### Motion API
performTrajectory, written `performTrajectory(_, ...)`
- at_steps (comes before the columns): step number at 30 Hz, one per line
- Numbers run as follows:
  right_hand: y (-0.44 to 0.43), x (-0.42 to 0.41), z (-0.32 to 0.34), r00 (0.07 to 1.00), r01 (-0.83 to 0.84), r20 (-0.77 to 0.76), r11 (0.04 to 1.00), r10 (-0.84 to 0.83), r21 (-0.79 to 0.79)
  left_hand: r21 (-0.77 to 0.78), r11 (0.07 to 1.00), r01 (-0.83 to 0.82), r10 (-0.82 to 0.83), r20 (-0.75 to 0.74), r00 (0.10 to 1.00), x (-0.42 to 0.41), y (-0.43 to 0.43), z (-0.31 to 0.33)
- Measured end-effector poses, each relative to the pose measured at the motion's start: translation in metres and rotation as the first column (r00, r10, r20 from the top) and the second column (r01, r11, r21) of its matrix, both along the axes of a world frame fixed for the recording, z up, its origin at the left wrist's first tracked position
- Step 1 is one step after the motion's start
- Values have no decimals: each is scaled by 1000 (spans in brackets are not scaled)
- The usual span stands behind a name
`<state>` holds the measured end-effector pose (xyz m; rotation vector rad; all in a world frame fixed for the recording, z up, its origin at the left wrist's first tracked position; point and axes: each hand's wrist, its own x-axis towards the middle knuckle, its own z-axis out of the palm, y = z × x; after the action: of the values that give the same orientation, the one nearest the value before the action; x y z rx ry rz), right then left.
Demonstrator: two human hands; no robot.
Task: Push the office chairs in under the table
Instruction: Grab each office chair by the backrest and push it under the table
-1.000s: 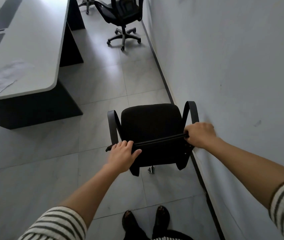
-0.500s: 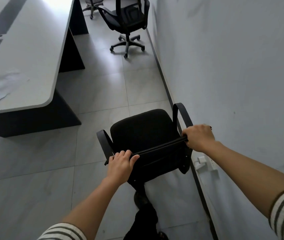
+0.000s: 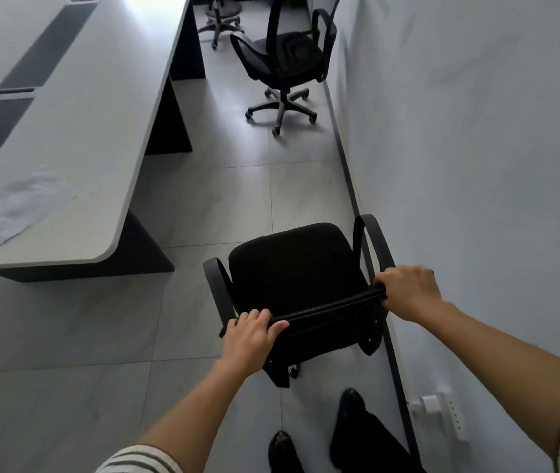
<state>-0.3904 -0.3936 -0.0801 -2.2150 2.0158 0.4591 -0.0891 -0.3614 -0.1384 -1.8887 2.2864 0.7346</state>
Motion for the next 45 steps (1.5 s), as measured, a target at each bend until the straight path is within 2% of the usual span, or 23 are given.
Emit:
performTrajectory(10,-196,-19,-4,967,-251,36,968,252,-31,-95,954,-283,282,-23,959,-39,-117,0)
performTrajectory(18,-333,8,-5,921,-381,72,924,382,-32,-43,873,-486,488,93,868,-38,-216,9)
performTrajectory(28,-457,79,-10,914,-400,43,914,403,-60,-119,884,-453,468,184,865,40,-346,12)
performTrajectory(34,-512,130,-8,915,-400,54,916,401,-28,-93,893,-440,450,212,868,94,-405,13)
performTrajectory(41,-582,147,-6,908,-418,6,908,419,-19,-81,892,-444,451,202,869,105,-470,13)
performTrajectory(45,-625,171,-8,869,-494,17,869,494,-27,-111,876,-469,482,192,855,125,-498,9)
